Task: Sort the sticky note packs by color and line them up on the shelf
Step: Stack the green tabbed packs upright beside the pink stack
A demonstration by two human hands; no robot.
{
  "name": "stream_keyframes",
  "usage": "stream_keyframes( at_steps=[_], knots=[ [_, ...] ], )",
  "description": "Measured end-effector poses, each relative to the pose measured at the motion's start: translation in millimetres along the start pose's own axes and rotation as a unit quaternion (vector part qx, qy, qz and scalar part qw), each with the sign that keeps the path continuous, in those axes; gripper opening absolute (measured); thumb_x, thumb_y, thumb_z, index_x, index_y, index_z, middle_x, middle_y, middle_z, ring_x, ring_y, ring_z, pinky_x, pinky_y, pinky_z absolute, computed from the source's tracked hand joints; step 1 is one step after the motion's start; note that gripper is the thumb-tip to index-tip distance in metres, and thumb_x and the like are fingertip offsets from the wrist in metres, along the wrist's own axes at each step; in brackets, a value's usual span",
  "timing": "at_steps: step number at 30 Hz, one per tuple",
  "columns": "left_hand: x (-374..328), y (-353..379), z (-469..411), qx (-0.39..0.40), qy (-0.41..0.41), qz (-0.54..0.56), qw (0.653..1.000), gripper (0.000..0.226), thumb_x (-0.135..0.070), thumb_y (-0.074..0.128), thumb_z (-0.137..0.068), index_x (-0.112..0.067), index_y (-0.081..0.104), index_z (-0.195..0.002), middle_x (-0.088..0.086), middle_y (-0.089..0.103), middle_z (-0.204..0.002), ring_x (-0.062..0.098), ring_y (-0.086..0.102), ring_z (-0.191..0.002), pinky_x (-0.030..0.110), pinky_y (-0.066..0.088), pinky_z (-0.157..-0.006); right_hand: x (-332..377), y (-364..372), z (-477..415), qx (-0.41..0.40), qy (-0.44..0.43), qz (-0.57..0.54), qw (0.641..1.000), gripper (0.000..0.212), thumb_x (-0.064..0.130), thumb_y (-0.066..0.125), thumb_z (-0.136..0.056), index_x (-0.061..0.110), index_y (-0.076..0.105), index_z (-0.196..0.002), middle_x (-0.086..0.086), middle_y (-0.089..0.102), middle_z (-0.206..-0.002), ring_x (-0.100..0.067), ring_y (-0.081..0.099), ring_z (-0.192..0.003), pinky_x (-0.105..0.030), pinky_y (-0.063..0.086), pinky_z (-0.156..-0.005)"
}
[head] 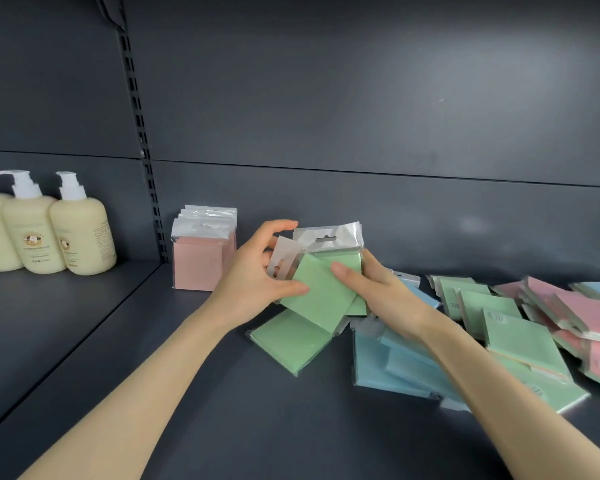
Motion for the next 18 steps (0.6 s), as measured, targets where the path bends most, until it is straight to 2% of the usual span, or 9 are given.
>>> stream_keyframes(
  at_steps=[3,6,8,9,10,12,15,18],
  knots=[
    [1,3,0,-0.035,0.024,-0.029,0.999,0.081,-0.009,0.087,-0.06,-0.043,0.047,-0.122,-0.011,0.058,-0.107,0.013,0.063,-0.094,0.039,0.056,-0.082,1,-1,0,0.022,-0.011,0.025,0.999,0.033,0.021,0.056,-0.093,0.018,0.045,-0.125,0.001,0.067,-0.11,-0.009,0.067,-0.091,-0.021,0.053,-0.073],
    [9,4,-2,-0.079,-0.002,-0.05,0.996,0.084,-0.031,0.087,-0.062,-0.031,0.041,-0.132,-0.009,0.056,-0.116,0.004,0.057,-0.104,0.024,0.047,-0.09,-4,-5,-5,-0.025,-0.022,-0.009,0.999,0.033,0.014,0.06,-0.091,0.012,0.049,-0.122,-0.005,0.068,-0.112,-0.019,0.067,-0.099,-0.03,0.055,-0.081],
    [12,4,-4,-0.038,-0.068,-0.039,0.996,0.071,-0.055,0.078,-0.064,-0.021,0.052,-0.121,-0.007,0.065,-0.109,0.005,0.062,-0.098,0.028,0.05,-0.089,-7,-8,-8,-0.05,-0.026,-0.049,0.997,0.039,0.012,0.064,-0.088,0.012,0.048,-0.124,-0.007,0.067,-0.115,-0.023,0.066,-0.105,-0.04,0.053,-0.09],
    [12,6,-3,0.002,-0.088,-0.023,0.996,0.059,-0.058,0.071,-0.069,-0.019,0.059,-0.113,-0.007,0.069,-0.103,0.006,0.065,-0.094,0.031,0.051,-0.088,-8,-9,-10,-0.049,-0.029,-0.055,0.997,0.043,0.01,0.065,-0.087,0.013,0.046,-0.126,-0.008,0.066,-0.118,-0.024,0.065,-0.107,-0.044,0.052,-0.092],
    [12,8,-1,0.029,-0.089,-0.004,0.996,0.043,-0.052,0.067,-0.077,-0.021,0.063,-0.106,-0.009,0.071,-0.098,0.005,0.067,-0.091,0.03,0.052,-0.087,-9,-8,-10,-0.038,-0.034,-0.054,0.997,0.046,0.009,0.065,-0.087,0.014,0.045,-0.129,-0.008,0.065,-0.12,-0.025,0.064,-0.109,-0.046,0.051,-0.094],
    [9,9,0,0.019,-0.065,0.013,0.998,0.02,-0.034,0.064,-0.086,-0.024,0.062,-0.103,-0.012,0.071,-0.095,-0.001,0.066,-0.087,0.023,0.052,-0.08,-9,-4,-11,-0.005,-0.038,-0.041,0.998,0.051,0.008,0.063,-0.087,0.017,0.041,-0.133,-0.008,0.063,-0.123,-0.024,0.061,-0.113,-0.045,0.049,-0.097],
    [7,5,-1,-0.006,-0.035,0.037,0.999,0.022,-0.021,0.07,-0.083,-0.022,0.059,-0.102,-0.008,0.069,-0.097,0.001,0.066,-0.084,0.018,0.053,-0.074,-9,-2,-13,0.028,-0.013,-0.033,0.999,0.061,0.011,0.062,-0.082,0.019,0.034,-0.136,-0.007,0.059,-0.128,-0.022,0.059,-0.116,-0.042,0.048,-0.099],
    [9,2,-2,0.027,-0.038,0.04,0.998,0.034,-0.016,0.076,-0.077,-0.015,0.057,-0.106,-0.004,0.069,-0.099,0.007,0.067,-0.088,0.022,0.054,-0.076,-11,2,-14,0.05,0.019,0.023,0.998,0.061,0.01,0.062,-0.084,0.015,0.029,-0.135,-0.005,0.055,-0.13,-0.016,0.057,-0.118,-0.038,0.047,-0.1]
  ],
)
Point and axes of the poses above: each hand's wrist, its own z-axis away from the middle knuckle, its own y-axis out of the palm, x = y × z, the point moved 1 cm from there along -z, towards the middle knuckle
